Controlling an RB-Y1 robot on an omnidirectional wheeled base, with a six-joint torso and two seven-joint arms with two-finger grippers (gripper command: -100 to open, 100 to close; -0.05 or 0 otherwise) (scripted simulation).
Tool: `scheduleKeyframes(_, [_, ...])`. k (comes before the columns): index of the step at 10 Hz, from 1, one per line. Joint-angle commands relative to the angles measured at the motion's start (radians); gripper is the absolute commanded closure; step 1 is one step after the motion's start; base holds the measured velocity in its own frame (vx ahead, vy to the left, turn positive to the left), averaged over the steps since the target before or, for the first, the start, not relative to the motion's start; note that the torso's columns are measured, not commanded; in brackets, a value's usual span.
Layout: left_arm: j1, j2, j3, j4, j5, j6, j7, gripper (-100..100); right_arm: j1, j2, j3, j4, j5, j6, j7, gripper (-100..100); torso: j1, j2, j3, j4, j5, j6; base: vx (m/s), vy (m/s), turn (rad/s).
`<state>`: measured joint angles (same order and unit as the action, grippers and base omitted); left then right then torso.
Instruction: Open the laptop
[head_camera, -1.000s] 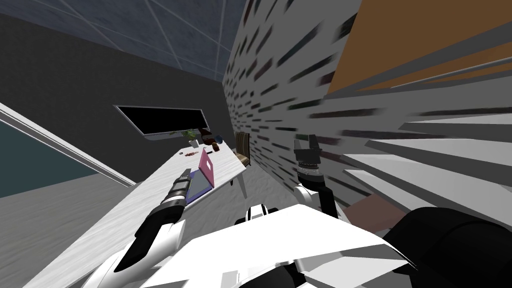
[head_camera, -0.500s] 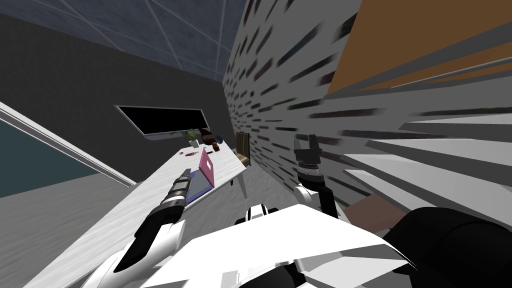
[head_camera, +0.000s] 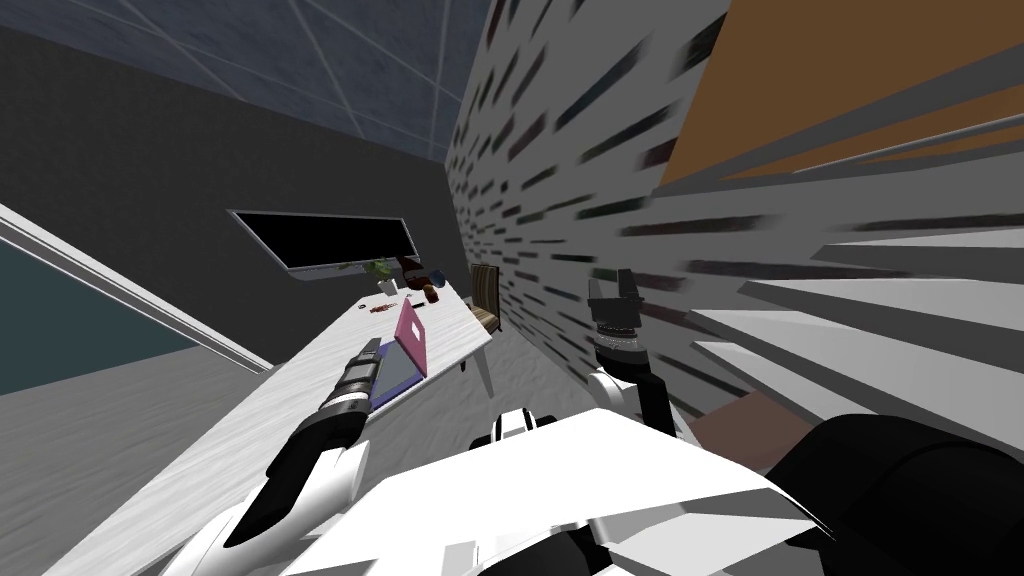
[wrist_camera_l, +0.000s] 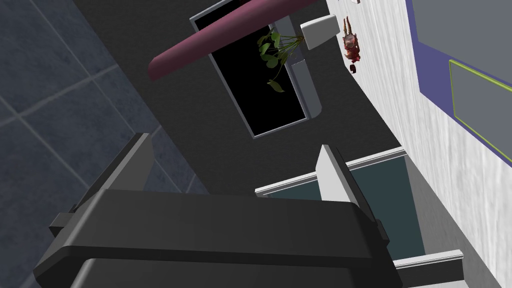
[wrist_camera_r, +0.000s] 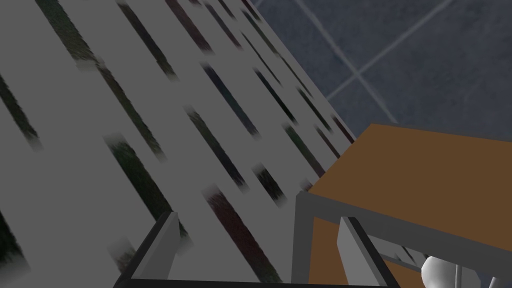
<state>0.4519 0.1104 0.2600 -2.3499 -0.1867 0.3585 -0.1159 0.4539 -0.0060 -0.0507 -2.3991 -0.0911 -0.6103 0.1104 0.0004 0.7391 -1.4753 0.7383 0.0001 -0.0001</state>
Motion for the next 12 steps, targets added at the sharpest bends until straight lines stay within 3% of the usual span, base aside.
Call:
scheduleKeyframes(1, [0.0, 0.0, 0.0, 0.0, 0.0, 0.0, 0.0, -100, 0.0, 0.0, 0.0, 0.0, 0.0, 0.0, 0.0, 0, 0.0, -0.001, -0.001, 0.0, 0.0, 0.0, -0.002, -0.004, 0.012])
scheduleKeyframes(12, [0.009, -0.001, 0.005, -0.014, -0.002, 0.02, -0.002, -100, 0.0, 0.0, 0.0, 0.0, 0.0, 0.0, 0.0, 0, -0.001, -0.001, -0.001, 0.0, 0.0, 0.0, 0.01, -0.007, -0.001])
